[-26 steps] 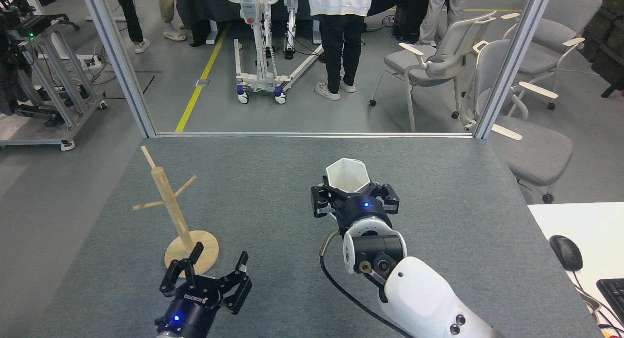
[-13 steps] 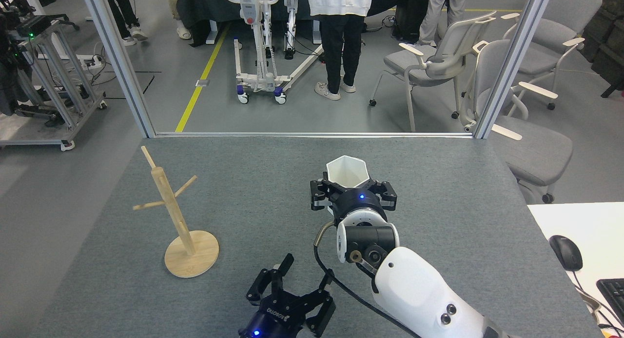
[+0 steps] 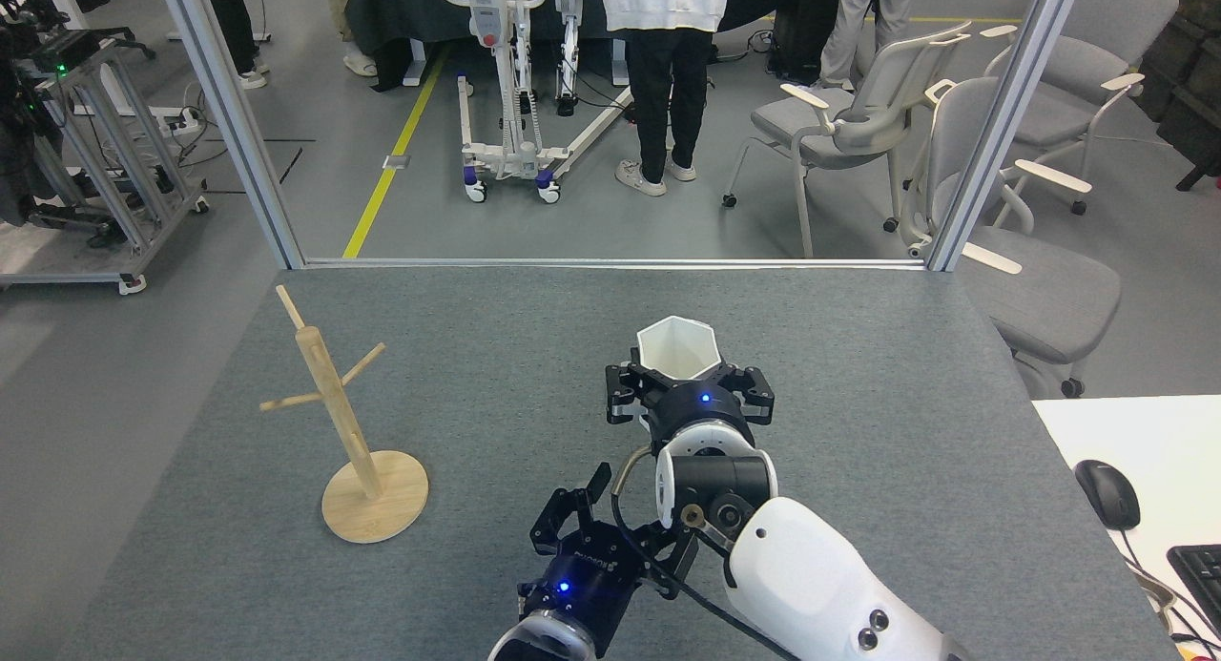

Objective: Hang cup on storage rack
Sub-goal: 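Bring the left gripper under the held cup and grasp its base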

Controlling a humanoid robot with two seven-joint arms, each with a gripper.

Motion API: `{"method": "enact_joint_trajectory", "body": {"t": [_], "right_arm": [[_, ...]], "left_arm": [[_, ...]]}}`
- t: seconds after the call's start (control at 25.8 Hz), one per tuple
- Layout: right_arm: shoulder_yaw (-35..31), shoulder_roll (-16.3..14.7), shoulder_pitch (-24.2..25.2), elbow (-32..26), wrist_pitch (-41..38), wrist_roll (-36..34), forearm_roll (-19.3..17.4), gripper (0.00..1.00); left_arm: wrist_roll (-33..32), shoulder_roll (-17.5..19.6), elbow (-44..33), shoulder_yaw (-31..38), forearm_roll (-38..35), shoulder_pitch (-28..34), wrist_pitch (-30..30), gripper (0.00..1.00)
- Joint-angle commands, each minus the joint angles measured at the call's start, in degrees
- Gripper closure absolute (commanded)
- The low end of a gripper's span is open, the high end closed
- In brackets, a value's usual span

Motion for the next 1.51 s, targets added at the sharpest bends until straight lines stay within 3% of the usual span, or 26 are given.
{"method": "enact_joint_trajectory", "body": {"t": [0.0, 0.31, 0.66, 0.81, 1.16, 1.36, 1.39, 1.47], "right_arm": [[0.1, 0.6, 0.9, 0.0, -0.1, -0.2, 0.2, 1.0], [0.1, 2.1, 1.8, 0.0, -0.1, -0.2, 2.5, 1.0], [0.1, 2.7, 2.6, 0.0, -0.2, -0.2, 2.7, 1.0], [0.3, 4.4, 2.8, -0.1, -0.1, -0.2, 2.8, 1.0], [1.1, 7.1, 4.8, -0.2, -0.1, -0.1, 7.5, 1.0], [1.1, 7.0, 5.1, -0.2, -0.1, -0.1, 7.5, 1.0], [1.1, 7.0, 5.3, -0.2, -0.1, -0.1, 7.5, 1.0], [1.0, 7.0, 5.5, -0.2, -0.1, -0.2, 7.5, 0.97]], "left_arm": [[0.0, 0.0, 2.4, -0.1, 0.0, -2.5, 0.3, 0.11], [0.0, -0.1, 3.3, 0.0, 0.2, -4.9, 0.4, 0.1], [-0.2, -0.4, 5.4, 0.1, 0.2, -7.7, 0.5, 0.1], [-0.3, -0.4, 6.4, 0.1, 0.2, -8.3, 0.5, 0.11], [-0.4, -0.5, 10.0, 0.0, 0.3, -11.2, 0.6, 0.11], [0.0, -0.5, 11.0, 0.0, 0.7, -12.3, 5.6, 0.11], [0.0, -0.5, 10.9, 0.0, 0.8, -12.3, 5.8, 0.15], [-0.4, -0.5, 11.0, 0.0, 0.8, -12.7, 5.2, 0.43]]}}
